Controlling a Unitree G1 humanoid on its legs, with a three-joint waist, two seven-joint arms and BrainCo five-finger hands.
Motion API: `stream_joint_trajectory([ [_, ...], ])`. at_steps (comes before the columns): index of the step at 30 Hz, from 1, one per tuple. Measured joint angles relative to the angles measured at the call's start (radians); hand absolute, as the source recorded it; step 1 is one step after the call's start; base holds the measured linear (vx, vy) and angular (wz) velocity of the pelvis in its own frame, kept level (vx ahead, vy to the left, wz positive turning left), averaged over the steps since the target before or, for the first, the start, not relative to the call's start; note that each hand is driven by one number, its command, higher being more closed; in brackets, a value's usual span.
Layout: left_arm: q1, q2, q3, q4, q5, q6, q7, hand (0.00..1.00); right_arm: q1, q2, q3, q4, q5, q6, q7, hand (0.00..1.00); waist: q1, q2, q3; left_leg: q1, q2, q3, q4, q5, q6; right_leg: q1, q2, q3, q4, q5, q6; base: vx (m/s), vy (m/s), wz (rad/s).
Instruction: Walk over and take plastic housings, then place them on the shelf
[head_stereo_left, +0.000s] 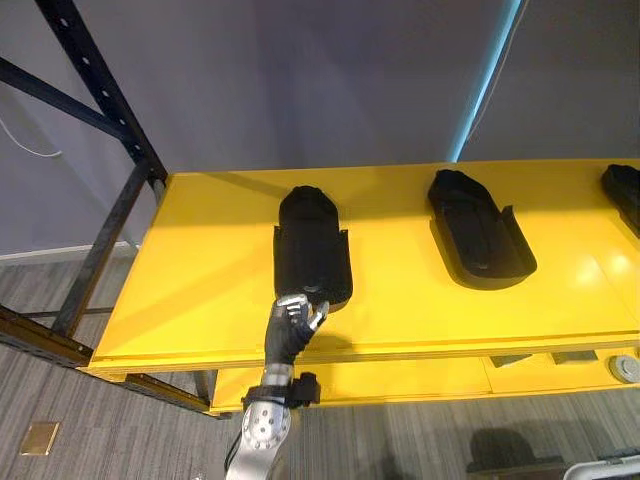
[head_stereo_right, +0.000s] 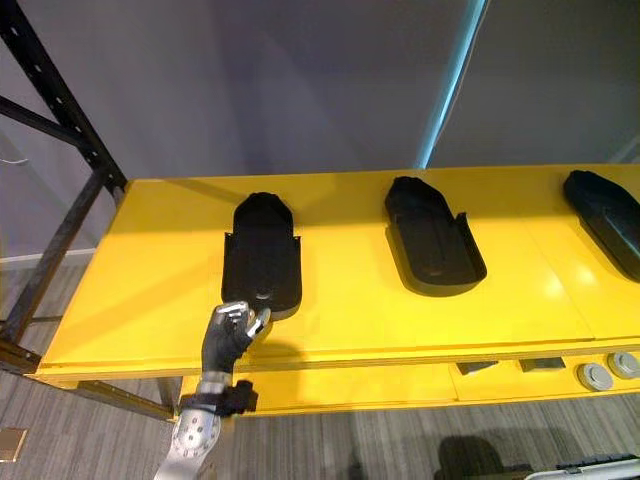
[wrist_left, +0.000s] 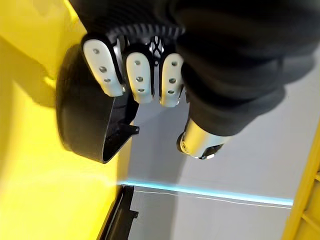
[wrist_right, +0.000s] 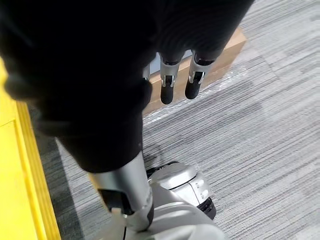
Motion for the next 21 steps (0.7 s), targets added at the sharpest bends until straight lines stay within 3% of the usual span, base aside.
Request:
stream_joint_trajectory([
  [5,-0.067,0.0,0.039,0.027,0.0,0.001,0.03,1.0,-0.018,0.021,-0.029,0.0,0.002,0.0,-0.003,0.0,-0.01,-0.013,0.019,-0.007,0.0,0.013,0.0,-0.001,0.0,-0.014,0.001,0.013,0.001,0.001,-0.001,0.01,0.003,-0.07],
  [16,-0.12,-0.007,0.08,0.088,0.0,0.021,0.053,1.0,-0.024,0.033,-0.071,-0.002,0.022,-0.003,-0.001,0.0,-0.011,-0.013,0.034,-0.008,-0.001,0.027,0.0,-0.007,0.001,-0.025,0.002,0.028,0.001,0.001,0.0,0.01,0.001,-0.04],
  [17,-0.12,-0.008,0.08,0.088,0.0,0.021,0.054,0.0,-0.024,0.034,-0.078,-0.002,0.022,-0.004,-0.001,0.0,-0.01,-0.013,0.035,-0.008,-0.001,0.027,0.0,-0.007,0.001,-0.025,0.002,0.028,0.001,0.001,0.0,0.0,0.0,0.0],
  [21,-0.078,-0.009,0.057,-0.034,-0.001,0.021,0.054,0.0,-0.024,0.039,-0.093,-0.004,0.023,-0.005,-0.001,0.0,-0.01,-0.012,0.036,0.005,0.0,0.025,0.003,-0.009,0.003,-0.008,0.002,0.027,-0.003,0.001,0.0,0.0,0.0,0.0],
])
